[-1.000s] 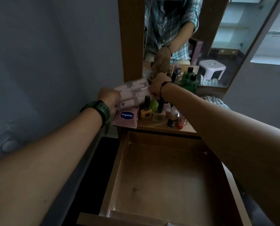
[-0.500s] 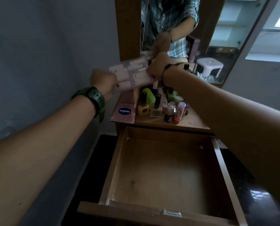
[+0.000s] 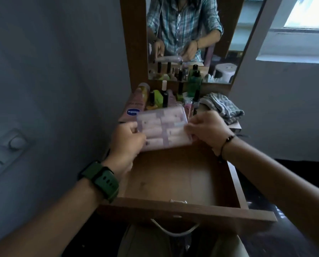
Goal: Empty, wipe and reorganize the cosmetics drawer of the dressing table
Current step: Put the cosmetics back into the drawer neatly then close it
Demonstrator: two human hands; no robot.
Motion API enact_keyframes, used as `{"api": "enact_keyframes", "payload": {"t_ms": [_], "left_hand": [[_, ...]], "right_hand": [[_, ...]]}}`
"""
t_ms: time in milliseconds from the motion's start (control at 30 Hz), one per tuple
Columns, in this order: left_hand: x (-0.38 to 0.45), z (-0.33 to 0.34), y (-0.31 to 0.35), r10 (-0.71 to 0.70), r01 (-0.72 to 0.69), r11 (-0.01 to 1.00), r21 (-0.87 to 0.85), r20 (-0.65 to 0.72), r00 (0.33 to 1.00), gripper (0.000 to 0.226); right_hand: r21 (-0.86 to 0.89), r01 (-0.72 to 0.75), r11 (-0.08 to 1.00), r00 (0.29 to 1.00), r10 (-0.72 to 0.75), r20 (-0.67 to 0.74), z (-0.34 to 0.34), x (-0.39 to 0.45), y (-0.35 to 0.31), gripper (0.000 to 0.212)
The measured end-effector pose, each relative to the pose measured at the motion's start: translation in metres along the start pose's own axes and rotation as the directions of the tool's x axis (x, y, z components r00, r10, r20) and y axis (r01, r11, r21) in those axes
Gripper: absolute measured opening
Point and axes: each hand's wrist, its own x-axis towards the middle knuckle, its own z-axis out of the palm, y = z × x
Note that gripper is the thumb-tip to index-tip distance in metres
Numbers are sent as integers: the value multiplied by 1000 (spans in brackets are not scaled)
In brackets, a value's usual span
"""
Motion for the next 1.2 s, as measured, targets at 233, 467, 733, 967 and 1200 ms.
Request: {"api": "enact_keyframes", "payload": {"t_ms": [233,467,733,967,1200], "left_hand": [[8,38,-50,-347,312,933,182,215,913,17],[17,66,-85,-515,487,856,174,195,835,21],[15,82,-99,-522,478,837,267,125,843,28],[3,78,-100,-500,372,751,546,102,860,31],[-3,76,-96,-495,283,656,700,115,861,28]], "right_hand": [[-121,-334,935,930,348,121,8,-19,89,14],[-303,-380,874,906,418,69,22,-11,114,12],[-400,-382,833,890,448,82,24,-10,127,15],[-540,-348,766,833,517,198,26,-21,122,44],[-582,-260,770,804,506,311,21,-32,110,62]]}}
